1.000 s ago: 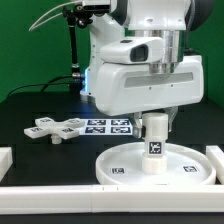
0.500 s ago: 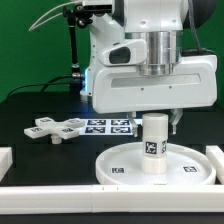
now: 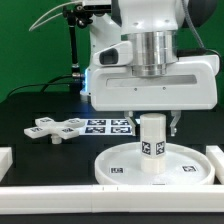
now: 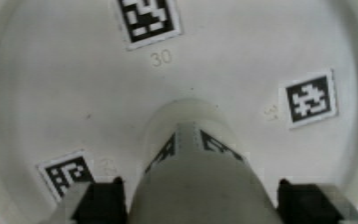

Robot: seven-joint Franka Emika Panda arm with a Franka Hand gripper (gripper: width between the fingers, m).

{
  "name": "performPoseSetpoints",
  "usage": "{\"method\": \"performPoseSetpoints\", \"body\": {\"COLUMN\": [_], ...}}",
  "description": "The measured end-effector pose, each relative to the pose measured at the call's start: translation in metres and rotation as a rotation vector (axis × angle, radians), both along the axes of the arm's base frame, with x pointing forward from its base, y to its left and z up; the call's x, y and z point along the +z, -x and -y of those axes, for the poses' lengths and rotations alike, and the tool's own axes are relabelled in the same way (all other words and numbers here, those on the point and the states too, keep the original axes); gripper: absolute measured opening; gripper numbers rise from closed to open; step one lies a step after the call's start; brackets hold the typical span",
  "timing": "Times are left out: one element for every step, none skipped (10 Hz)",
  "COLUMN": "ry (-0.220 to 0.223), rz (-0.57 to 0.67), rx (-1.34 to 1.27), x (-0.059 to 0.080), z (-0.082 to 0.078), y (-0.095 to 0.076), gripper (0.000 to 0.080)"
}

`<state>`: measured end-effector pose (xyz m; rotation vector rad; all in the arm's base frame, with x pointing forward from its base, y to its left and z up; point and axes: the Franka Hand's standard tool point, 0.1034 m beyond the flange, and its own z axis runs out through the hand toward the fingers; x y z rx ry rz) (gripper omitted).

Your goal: Assemble round table

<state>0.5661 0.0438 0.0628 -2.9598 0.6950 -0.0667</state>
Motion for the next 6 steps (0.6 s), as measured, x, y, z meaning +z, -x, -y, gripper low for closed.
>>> {"method": "performPoseSetpoints", "body": {"ry": [-0.036,-0.069,-0.097,-0.106,-0.115,-0.134], "rz": [-0.015,-0.027,-0.038,-0.048,-0.069,-0.098], "rx": [-0.147,-0.262,-0.407,-0.514,-0.599,-0.717], "x": [0.0,0.0,-0.001,-0.001,0.0,0.0], "z": [0.001,0.002,-0.001,-0.007,-0.01,-0.011], "y": [0.0,-0.001,-0.001,-0.001,0.0,-0.001], "gripper": [0.0415,0.0415,0.0415,0.0415,0.0415,0.0415]}}
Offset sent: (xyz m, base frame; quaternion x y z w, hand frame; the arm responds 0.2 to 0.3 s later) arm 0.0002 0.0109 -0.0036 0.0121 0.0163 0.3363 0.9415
